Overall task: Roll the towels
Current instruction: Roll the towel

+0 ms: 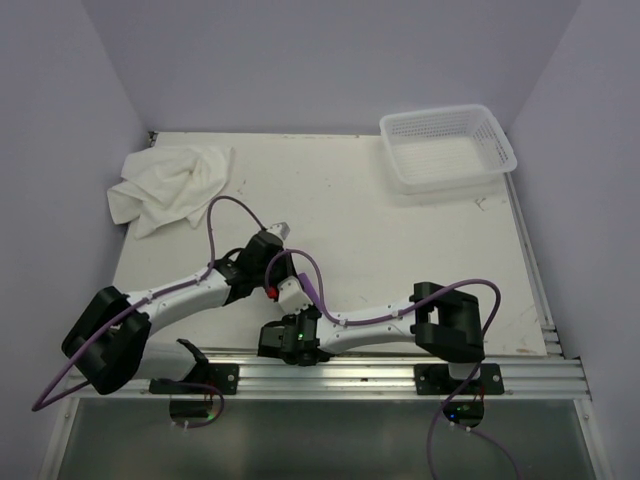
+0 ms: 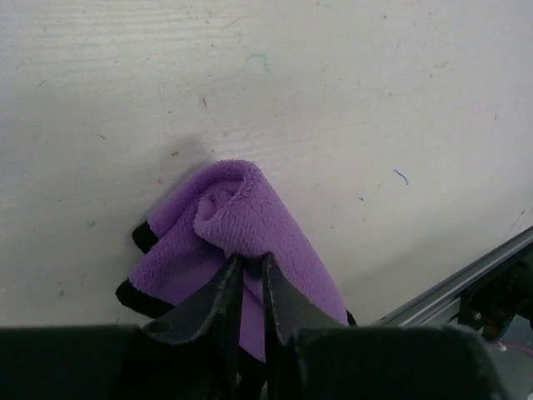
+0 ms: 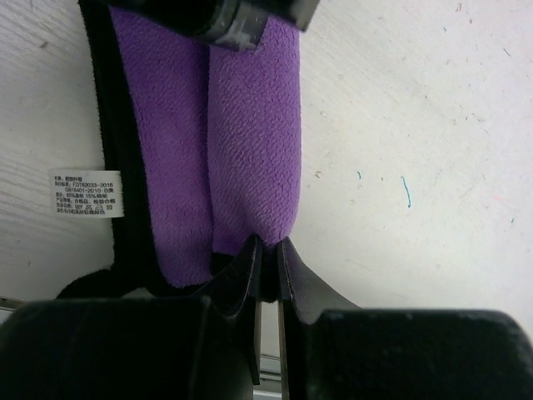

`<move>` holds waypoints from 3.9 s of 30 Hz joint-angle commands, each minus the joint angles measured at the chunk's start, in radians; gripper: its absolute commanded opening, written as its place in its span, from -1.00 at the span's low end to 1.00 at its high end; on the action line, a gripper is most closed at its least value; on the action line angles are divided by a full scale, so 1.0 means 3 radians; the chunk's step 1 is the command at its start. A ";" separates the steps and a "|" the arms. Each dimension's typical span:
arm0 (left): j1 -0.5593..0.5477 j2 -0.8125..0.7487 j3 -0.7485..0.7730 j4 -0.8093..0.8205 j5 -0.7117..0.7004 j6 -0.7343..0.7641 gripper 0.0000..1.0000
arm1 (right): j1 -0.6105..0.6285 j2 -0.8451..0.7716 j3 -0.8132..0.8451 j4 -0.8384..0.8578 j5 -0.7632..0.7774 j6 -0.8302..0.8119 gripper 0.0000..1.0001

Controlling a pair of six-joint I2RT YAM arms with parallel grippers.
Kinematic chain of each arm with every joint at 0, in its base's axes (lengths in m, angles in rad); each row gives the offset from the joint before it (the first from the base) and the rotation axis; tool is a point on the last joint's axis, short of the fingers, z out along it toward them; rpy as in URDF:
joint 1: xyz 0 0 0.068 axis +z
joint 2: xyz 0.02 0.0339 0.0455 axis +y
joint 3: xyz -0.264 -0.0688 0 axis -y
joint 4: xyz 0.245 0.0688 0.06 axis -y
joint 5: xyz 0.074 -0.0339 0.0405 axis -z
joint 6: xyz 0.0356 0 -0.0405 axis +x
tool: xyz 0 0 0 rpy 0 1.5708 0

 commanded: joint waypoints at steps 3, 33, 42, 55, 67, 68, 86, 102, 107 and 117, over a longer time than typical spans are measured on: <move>-0.0015 0.0067 -0.0079 0.0275 -0.0113 -0.0051 -0.72 | 0.0054 0.0044 0.0093 -0.0107 0.0120 0.0026 -1.00; -0.0010 -0.0199 -0.1025 0.1129 -0.0424 -0.0638 -1.00 | 0.0166 -0.0196 -0.0147 0.0108 -0.0258 0.0133 -0.67; -0.0010 -0.0229 -0.1270 0.1364 -0.0532 -0.0654 -1.00 | 0.0166 -0.0701 -0.0520 0.0567 -0.0595 0.0088 -0.32; -0.0010 -0.0255 -0.1516 0.1645 -0.0547 -0.0608 -1.00 | 0.0064 -0.1520 -0.1210 0.1453 -0.1178 -0.0061 0.18; -0.0015 -0.0429 -0.1669 0.1722 -0.0522 -0.0542 -1.00 | -0.1269 -0.2083 -0.2171 0.2622 -0.2521 0.0373 0.31; -0.0015 -0.0424 -0.1695 0.1773 -0.0506 -0.0541 -1.00 | -0.1443 -0.2042 -0.2324 0.2796 -0.2812 0.0531 0.32; -0.0015 -0.0469 -0.1910 0.1947 -0.0476 -0.0536 -1.00 | -0.1685 -0.1377 -0.2540 0.3948 -0.3484 0.0987 0.31; -0.0015 -0.0516 -0.1940 0.1891 -0.0552 -0.0577 -1.00 | -0.1276 -0.1341 -0.2285 0.3243 -0.3000 0.0589 -0.02; -0.0015 -0.0546 -0.1950 0.1835 -0.0609 -0.0582 -1.00 | -0.1082 -0.1372 -0.2065 0.2798 -0.2728 0.0420 -0.13; -0.0015 -0.0853 -0.1900 0.1600 -0.0649 -0.0628 -0.54 | -0.0913 -0.1352 -0.1712 0.2246 -0.2314 0.0195 -0.68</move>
